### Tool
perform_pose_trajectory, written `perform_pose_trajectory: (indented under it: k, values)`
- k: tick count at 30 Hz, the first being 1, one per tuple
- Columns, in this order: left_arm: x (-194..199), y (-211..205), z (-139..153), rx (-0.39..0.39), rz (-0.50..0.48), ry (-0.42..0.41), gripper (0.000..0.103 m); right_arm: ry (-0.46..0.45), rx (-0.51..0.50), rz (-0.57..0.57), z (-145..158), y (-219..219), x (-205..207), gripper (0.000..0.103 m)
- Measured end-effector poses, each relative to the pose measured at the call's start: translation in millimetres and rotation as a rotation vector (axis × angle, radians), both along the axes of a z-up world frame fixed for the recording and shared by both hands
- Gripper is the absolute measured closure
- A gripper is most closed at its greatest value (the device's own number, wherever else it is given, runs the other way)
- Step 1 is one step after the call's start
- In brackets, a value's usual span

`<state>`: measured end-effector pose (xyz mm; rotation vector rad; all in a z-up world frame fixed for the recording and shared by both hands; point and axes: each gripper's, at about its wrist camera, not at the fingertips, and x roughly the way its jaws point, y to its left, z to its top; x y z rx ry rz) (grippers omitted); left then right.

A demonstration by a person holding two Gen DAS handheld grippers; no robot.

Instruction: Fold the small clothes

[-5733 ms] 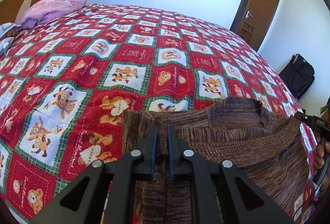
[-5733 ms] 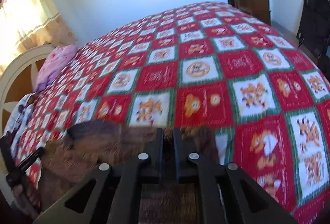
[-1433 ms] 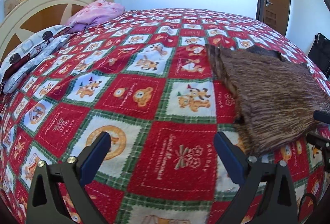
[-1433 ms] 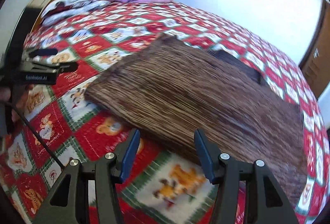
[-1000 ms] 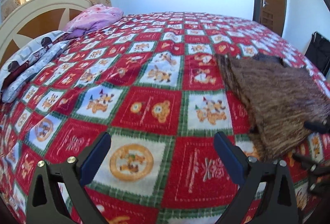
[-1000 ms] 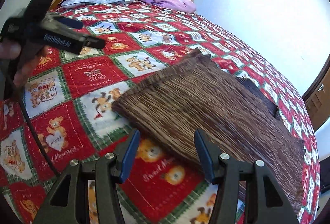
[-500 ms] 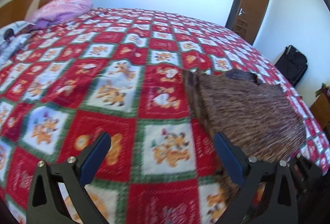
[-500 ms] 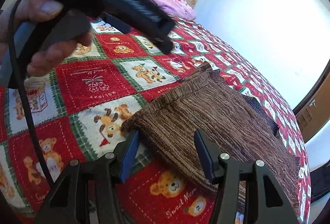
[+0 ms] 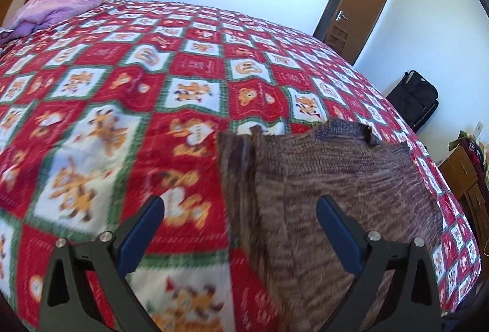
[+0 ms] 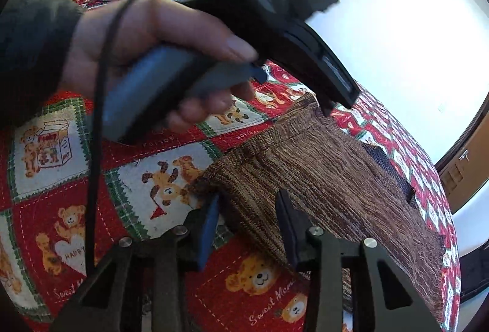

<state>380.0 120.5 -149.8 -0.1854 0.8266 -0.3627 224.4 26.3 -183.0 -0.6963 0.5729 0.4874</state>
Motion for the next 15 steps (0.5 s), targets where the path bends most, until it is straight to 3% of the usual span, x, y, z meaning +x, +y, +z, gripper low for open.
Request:
perform_pose_trajectory:
  k: [7, 10, 12, 13, 14, 15]
  values:
    - [19, -9, -11, -0.001, -0.013, 0.022, 0.006, 0.002, -0.006, 0.020, -1, 4, -1, 0.075]
    - [21, -10, -12, -0.021, -0.032, 0.039, 0.026, 0.005, -0.005, 0.028, -1, 5, -2, 0.082]
    - [25, -12, -17, -0.026, -0.049, 0.070, 0.060, 0.013, 0.003, 0.029, 0, 4, -1, 0.094]
    - [27, -13, -18, -0.031, -0.055, 0.082, 0.061, 0.017, 0.015, 0.024, 1, 1, 0, 0.094]
    - [27, -12, -17, -0.043, -0.048, 0.079, 0.070, 0.021, 0.030, 0.021, 3, -2, 1, 0.096]
    - [27, -12, -16, -0.045, -0.044, 0.073, 0.095, 0.023, 0.041, 0.018, 5, -4, 1, 0.096]
